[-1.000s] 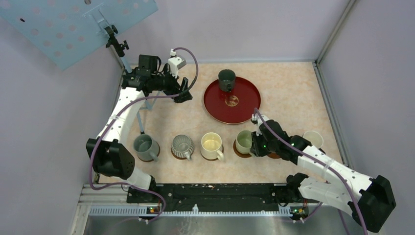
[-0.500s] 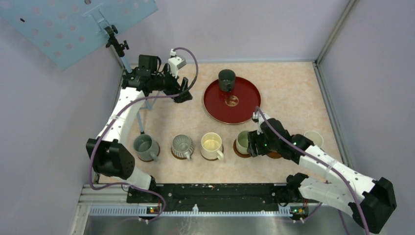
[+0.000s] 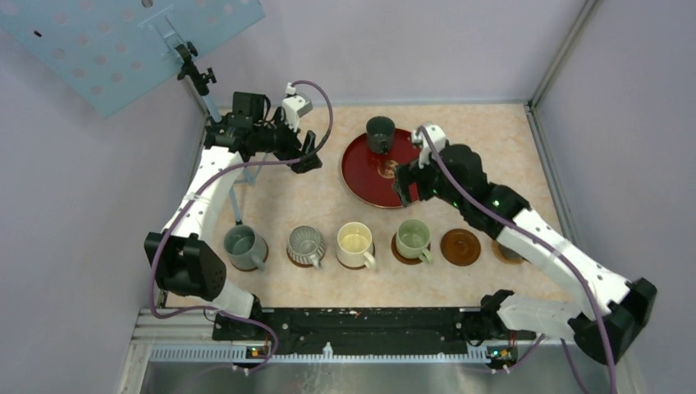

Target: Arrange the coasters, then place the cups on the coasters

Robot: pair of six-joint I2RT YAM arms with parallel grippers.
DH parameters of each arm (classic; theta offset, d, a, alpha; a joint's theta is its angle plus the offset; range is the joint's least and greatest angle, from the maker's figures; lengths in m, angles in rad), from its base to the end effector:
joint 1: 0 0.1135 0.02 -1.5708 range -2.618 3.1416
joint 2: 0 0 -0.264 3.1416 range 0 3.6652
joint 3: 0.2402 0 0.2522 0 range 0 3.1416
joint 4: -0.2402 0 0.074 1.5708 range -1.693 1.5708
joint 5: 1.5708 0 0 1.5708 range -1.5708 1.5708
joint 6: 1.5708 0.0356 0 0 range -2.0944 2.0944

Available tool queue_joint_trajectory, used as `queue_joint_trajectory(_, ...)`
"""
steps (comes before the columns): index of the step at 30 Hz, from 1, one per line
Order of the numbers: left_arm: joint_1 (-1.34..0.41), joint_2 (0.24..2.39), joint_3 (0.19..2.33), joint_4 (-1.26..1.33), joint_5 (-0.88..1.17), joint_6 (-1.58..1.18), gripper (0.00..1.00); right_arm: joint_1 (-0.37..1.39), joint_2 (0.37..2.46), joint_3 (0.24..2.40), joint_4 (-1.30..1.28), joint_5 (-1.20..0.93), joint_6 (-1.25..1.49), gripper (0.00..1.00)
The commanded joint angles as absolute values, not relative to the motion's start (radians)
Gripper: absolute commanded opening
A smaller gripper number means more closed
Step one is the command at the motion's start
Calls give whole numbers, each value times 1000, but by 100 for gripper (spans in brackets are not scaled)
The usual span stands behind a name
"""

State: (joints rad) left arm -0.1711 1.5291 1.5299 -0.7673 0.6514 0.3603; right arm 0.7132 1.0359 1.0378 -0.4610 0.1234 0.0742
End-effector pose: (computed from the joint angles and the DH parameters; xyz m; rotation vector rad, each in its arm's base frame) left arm 0.3191 -0.0771 0.3665 0.8861 2.0478 -0.6539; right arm 0.1755 0.1460 0.3526 -0.5677 1.9658 0.3706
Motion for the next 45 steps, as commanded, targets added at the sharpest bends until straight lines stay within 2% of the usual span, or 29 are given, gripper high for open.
queue_joint_trajectory(1, -166, 1512, 1555, -703, 645, 316, 99, 623, 1250, 1225, -388, 110, -9, 88)
queue_joint_trajectory(7, -163, 1507, 1555, -682, 620, 297, 99, 542, 1540, 1488, -453, 96, -23, 80)
queue_joint_trajectory(12, -153, 1498, 1546, -681, 601, 296, 99, 515, 1754, 1605, -473, 81, -9, 72)
queue_joint_trajectory(24, -123, 1486, 1504, -672, 588, 296, 99, 508, 2089, 1890, -498, 69, 35, 66)
queue_joint_trajectory(30, -118, 1504, 1527, -669, 591, 277, 99, 494, 2193, 1995, -570, 71, 86, 56)
queue_joint_trajectory(45, -114, 1529, 1536, -671, 594, 286, 99, 466, 2338, 2096, -562, 120, 88, 48)
